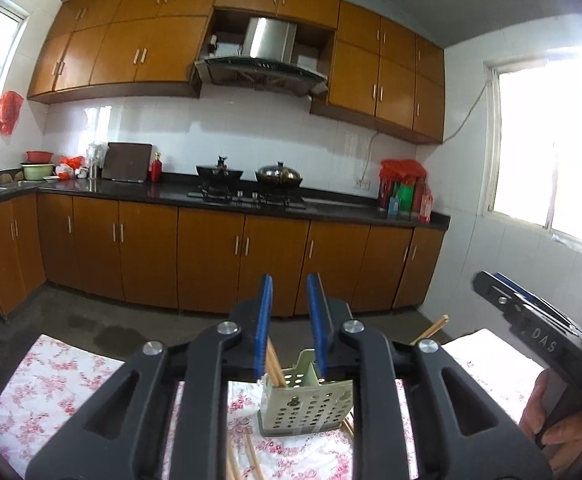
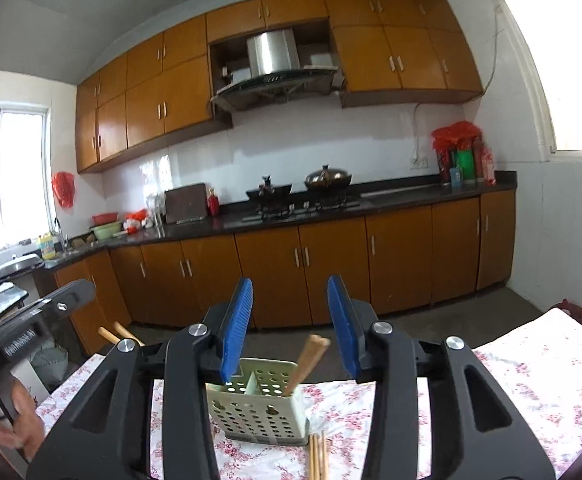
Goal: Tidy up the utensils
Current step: 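Open both tools to release the chopsticks into the green holder, then lower the right tool onto a chopstick and close it while the left tool grasps another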
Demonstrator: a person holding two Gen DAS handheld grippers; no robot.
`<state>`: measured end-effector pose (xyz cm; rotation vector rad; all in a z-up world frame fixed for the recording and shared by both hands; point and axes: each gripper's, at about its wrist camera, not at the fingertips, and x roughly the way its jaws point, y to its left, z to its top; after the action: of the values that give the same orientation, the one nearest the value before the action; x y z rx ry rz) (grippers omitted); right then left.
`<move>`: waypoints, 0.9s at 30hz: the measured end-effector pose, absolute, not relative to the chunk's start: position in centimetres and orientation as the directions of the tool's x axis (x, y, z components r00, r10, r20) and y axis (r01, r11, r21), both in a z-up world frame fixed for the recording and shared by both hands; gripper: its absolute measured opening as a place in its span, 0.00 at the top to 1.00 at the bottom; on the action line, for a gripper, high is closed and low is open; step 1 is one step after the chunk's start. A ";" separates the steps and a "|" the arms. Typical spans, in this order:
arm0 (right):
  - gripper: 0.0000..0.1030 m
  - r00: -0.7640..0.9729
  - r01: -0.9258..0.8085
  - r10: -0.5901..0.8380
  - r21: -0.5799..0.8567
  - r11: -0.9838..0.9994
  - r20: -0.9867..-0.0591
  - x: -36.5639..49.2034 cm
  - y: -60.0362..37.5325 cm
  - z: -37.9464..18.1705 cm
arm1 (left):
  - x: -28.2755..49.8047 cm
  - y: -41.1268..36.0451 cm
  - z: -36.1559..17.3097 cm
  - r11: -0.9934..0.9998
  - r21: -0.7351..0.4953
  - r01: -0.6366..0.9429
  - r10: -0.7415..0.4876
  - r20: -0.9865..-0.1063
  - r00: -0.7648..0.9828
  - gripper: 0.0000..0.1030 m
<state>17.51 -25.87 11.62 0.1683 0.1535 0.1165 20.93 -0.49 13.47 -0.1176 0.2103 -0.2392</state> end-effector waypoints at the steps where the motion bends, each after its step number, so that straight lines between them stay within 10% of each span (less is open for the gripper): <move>1: 0.60 0.983 -0.088 0.114 0.176 0.981 -0.147 16.7 -26.5 11.6 | 19.9 0.1 13.6 0.967 -0.138 0.213 -0.237 -0.193 0.952 0.75; 6: 0.60 0.949 -0.006 0.060 0.169 0.986 -0.310 15.6 -28.7 7.6 | 16.6 2.8 10.0 0.983 -0.118 0.139 -0.169 -0.306 0.937 0.67; 13: 0.86 0.675 -0.038 0.178 0.207 0.978 -0.716 18.0 -27.6 -6.2 | 17.1 5.0 -2.2 0.985 -0.156 0.073 -0.156 -0.632 0.759 0.72; 27: 0.92 0.602 -0.009 0.115 0.138 0.990 -0.790 18.6 -26.6 -10.7 | 17.6 2.0 -9.1 0.976 -0.184 0.119 -0.218 -0.762 0.610 0.82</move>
<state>18.57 -26.57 -10.70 0.1244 0.9229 0.0719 17.61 2.04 -9.11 -0.1190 0.8948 -0.1953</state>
